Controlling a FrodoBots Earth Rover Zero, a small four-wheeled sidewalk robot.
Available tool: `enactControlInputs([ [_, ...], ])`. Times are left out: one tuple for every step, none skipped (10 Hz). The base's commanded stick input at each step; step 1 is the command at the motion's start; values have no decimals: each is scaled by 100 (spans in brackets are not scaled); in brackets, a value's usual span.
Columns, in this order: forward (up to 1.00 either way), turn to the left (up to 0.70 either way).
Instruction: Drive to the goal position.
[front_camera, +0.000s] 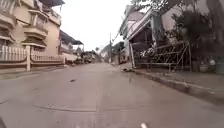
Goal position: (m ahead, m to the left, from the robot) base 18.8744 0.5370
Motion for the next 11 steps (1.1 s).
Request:
enactControlInputs([
  [100,0],
  [100,0],
  [100,0],
  [100,0],
  [100,0],
  [100,0],
  [100,0],
  [100,0],
  [100,0],
  [100,0],
  [100,0],
])
